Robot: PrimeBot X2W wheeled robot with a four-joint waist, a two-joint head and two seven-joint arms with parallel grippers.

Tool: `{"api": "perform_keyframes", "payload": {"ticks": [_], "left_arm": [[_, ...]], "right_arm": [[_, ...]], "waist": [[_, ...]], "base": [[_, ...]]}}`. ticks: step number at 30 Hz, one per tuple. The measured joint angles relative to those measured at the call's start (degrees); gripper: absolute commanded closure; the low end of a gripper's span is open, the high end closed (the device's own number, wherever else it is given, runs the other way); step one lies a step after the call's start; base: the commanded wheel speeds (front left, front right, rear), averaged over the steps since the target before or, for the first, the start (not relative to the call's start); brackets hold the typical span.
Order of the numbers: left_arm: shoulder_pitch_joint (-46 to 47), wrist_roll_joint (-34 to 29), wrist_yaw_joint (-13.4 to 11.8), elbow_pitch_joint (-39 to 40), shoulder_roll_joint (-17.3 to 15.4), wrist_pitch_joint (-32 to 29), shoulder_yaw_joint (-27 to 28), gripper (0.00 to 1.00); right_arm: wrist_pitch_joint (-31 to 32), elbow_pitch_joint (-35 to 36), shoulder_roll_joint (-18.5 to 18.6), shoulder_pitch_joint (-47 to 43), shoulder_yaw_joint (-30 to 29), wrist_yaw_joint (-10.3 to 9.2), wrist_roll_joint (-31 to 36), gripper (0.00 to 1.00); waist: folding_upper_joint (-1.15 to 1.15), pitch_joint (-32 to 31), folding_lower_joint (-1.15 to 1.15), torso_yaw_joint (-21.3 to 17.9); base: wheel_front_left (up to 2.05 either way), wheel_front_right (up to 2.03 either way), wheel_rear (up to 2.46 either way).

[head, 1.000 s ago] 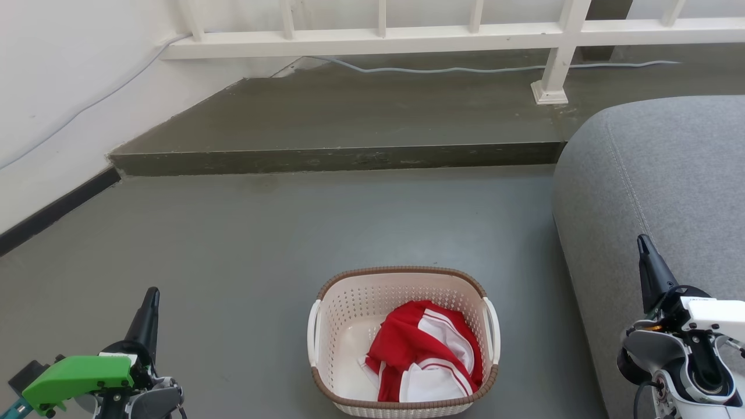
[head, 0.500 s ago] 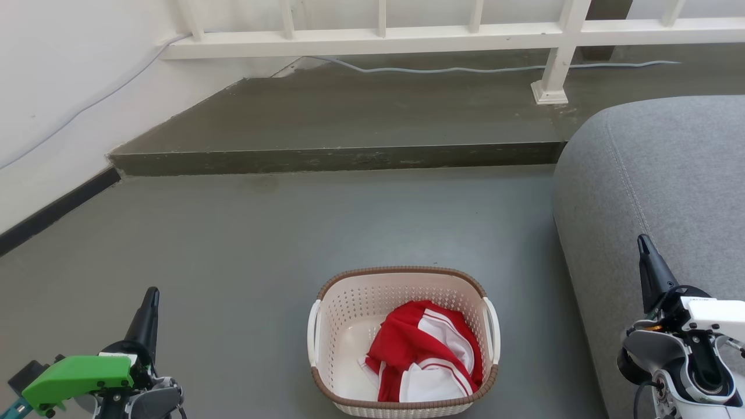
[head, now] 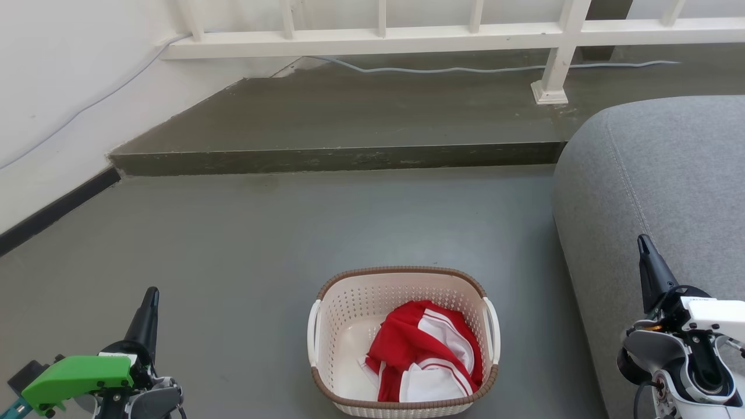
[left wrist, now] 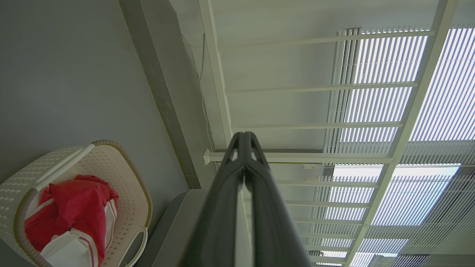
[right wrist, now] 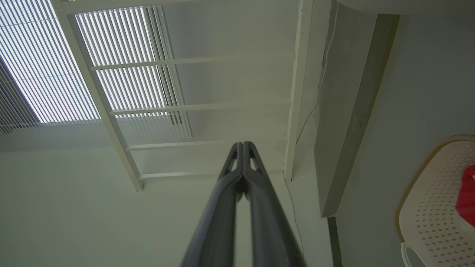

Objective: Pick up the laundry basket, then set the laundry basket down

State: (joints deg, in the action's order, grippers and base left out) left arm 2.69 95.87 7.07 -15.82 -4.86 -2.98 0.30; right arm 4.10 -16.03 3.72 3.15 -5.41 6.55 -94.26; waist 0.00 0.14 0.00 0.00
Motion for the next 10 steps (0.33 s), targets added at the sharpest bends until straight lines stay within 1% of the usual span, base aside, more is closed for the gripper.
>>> {"api": "perform_keyframes", "payload": {"ticks": [10], "left_arm": [[0.00, -0.01, 0.00, 0.01, 0.01, 0.00, 0.04, 1.00]], "right_arm": [[0.00, 0.01, -0.01, 0.00, -0.03, 0.00, 0.00, 1.00]], "waist": [[0.00, 0.00, 0.00, 0.00]], "base": [[0.00, 0.00, 0.00]]}}
